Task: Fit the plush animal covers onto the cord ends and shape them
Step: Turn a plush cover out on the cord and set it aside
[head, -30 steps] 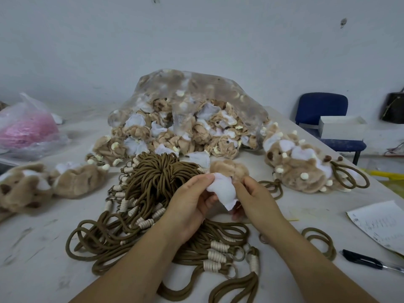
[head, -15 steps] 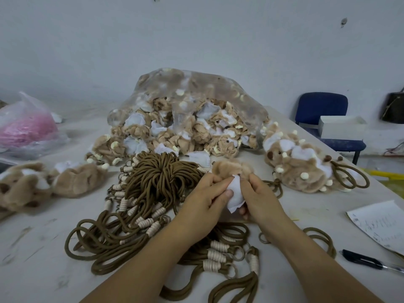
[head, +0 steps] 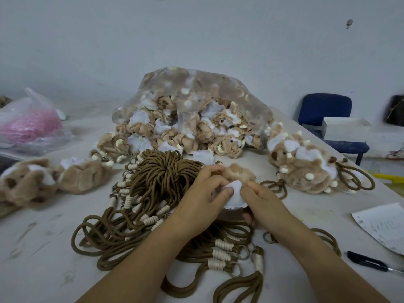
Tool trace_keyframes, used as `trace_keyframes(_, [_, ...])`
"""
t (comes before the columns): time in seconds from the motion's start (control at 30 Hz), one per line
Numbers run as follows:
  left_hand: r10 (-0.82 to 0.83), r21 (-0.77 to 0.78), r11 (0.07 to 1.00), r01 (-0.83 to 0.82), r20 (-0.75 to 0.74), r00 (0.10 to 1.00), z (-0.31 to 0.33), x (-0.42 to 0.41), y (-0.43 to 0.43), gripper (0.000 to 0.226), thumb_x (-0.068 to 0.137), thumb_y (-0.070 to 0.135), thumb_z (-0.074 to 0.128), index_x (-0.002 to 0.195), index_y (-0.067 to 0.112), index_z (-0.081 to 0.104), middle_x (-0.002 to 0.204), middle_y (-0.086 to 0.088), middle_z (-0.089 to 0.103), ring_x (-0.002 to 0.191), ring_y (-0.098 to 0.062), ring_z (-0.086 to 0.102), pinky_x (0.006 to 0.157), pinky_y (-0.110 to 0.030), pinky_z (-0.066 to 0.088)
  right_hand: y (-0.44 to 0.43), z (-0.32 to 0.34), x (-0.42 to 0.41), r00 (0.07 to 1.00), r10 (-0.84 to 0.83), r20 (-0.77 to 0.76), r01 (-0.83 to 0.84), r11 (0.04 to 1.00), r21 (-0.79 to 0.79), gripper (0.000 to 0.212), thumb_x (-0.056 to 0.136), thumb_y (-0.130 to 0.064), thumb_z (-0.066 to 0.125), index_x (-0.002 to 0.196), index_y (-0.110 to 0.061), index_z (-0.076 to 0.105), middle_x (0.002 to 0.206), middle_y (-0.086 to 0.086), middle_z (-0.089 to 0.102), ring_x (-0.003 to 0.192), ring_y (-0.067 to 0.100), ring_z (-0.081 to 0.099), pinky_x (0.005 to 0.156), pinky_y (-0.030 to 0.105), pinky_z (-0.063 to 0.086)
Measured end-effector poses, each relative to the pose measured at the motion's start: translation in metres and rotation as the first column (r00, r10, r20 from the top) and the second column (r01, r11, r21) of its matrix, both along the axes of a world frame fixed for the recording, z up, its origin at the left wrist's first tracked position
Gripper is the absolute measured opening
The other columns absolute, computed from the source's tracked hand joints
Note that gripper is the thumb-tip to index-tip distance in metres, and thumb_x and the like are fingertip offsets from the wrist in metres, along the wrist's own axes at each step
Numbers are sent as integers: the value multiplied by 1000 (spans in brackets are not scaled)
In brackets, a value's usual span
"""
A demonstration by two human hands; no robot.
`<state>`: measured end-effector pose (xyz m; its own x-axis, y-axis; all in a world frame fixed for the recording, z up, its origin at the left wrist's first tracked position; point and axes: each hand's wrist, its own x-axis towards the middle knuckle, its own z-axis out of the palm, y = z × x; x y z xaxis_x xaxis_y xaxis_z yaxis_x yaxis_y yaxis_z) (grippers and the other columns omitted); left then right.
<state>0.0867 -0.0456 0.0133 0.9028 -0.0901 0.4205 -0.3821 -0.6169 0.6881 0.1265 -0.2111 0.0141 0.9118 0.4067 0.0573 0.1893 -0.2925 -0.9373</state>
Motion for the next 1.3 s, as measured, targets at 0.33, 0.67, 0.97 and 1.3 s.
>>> trace_keyframes(0.33, [326, -357, 888, -291, 40, 945, 0, 5, -4, 17, 89, 13, 58, 75, 8, 47, 96, -2, 49, 84, -2, 49, 71, -7, 38, 7, 6, -7, 997, 44, 61, -49, 996, 77, 38, 93, -26, 47, 56, -26, 55, 58, -1, 61, 47, 10, 51, 47, 19, 41])
trace_keyframes(0.67, [314, -325, 901, -286, 34, 949, 2, -3, -11, 20, 88, 16, 58, 90, 35, 51, 105, 13, 44, 92, 7, 48, 75, -2, 38, 15, 4, -14, 999, 27, 25, -28, 998, 61, 44, 94, -26, 47, 52, -30, 58, 55, -2, 62, 45, 8, 51, 45, 18, 42])
trace_keyframes(0.97, [106, -218, 971, -98, 24, 994, 4, -5, -14, 35, 93, 24, 63, 127, 31, 60, 119, 20, 48, 113, 15, 43, 91, 1, 31, 10, 6, -10, 996, -91, 24, 88, 990, 108, 42, 91, -24, 49, 51, -25, 56, 51, 0, 60, 43, 8, 50, 41, 16, 39])
trace_keyframes(1.3, [62, -167, 983, -77, -92, 994, 3, -1, -6, 33, 94, 20, 62, 122, 36, 56, 118, 17, 54, 104, 20, 46, 84, 5, 29, 5, 4, -9, 980, 27, 195, 1, 989, -145, 41, 92, -29, 50, 51, -24, 53, 48, -7, 57, 41, 1, 46, 46, 16, 40])
